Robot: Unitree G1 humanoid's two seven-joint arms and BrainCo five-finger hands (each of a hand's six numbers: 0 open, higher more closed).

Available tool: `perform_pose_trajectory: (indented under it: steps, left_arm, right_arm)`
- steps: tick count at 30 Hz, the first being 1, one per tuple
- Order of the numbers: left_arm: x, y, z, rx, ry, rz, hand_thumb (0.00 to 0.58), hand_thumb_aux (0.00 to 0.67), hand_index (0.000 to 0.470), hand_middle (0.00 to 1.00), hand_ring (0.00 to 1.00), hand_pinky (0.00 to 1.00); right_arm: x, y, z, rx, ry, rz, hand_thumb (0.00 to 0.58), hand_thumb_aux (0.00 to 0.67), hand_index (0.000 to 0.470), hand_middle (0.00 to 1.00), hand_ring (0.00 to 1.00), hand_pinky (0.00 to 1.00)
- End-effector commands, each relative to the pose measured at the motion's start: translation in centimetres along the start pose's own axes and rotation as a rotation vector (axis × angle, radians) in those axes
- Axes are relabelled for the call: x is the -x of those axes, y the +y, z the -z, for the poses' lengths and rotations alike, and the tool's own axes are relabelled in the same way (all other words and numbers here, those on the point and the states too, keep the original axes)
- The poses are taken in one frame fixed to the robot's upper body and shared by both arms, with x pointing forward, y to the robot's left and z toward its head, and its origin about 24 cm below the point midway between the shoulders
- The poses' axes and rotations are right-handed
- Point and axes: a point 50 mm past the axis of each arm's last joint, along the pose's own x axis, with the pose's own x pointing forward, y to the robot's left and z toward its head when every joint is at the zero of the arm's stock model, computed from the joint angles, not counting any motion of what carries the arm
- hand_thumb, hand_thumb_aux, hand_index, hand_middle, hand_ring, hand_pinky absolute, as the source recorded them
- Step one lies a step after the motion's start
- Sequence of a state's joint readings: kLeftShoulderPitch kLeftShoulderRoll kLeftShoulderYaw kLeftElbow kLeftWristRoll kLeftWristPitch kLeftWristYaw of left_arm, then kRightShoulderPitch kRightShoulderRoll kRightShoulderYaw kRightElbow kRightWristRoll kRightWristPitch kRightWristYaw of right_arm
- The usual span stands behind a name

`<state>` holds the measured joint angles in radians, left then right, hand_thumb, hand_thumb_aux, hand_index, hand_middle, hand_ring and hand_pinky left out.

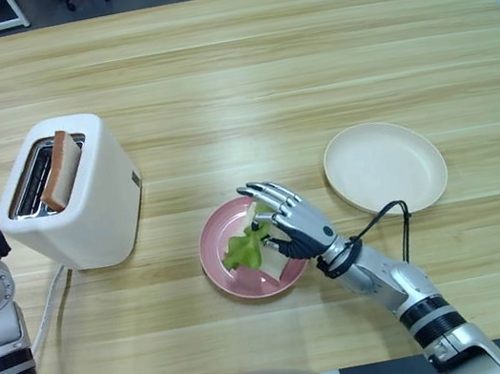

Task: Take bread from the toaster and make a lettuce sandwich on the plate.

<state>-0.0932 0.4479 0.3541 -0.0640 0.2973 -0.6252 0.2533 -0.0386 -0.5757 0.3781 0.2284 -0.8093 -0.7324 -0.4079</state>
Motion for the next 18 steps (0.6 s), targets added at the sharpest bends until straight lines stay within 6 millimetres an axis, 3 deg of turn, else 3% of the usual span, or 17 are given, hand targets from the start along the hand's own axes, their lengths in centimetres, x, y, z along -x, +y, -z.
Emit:
perform_pose_trajectory:
  steps: [1,7,8,9,10,18]
  left_arm:
    - [0.8,0.0,0.6,-0.075,0.02,0.105,0.0,0.0,0.0,0.0,0.0,0.0]
    - [2.5,-0.4,1.5,-0.148,0.046,0.339,0.0,0.0,0.0,0.0,0.0,0.0]
    - [2.6,-0.4,1.7,-0.159,0.056,0.359,0.0,0.0,0.0,0.0,0.0,0.0]
    - [2.8,-0.3,1.9,-0.169,0.065,0.371,0.0,0.0,0.0,0.0,0.0,0.0]
    - [2.8,-0.2,2.1,-0.183,0.078,0.376,0.0,0.0,0.0,0.0,0.0,0.0]
    - [3.3,0.6,3.9,-0.325,0.168,0.414,0.0,0.0,0.0,0.0,0.0,0.0]
  right_arm:
    - [1.6,1.0,0.6,0.005,0.033,-0.152,0.58,0.67,0.47,0.0,0.0,0.0]
    - [1.7,0.4,1.3,0.018,0.088,-0.113,0.58,0.67,0.47,0.0,0.0,0.0]
    - [1.7,0.5,1.4,0.018,0.094,-0.111,0.574,0.602,0.422,0.0,0.0,0.0]
    - [1.7,0.5,1.4,0.014,0.099,-0.106,0.498,0.418,0.293,0.0,0.0,0.0]
    - [1.6,0.5,1.3,0.005,0.099,-0.099,0.0,0.0,0.0,0.0,0.0,0.0]
    - [0.0,0.2,1.3,-0.006,0.107,0.029,0.0,0.0,0.0,0.0,0.0,0.0]
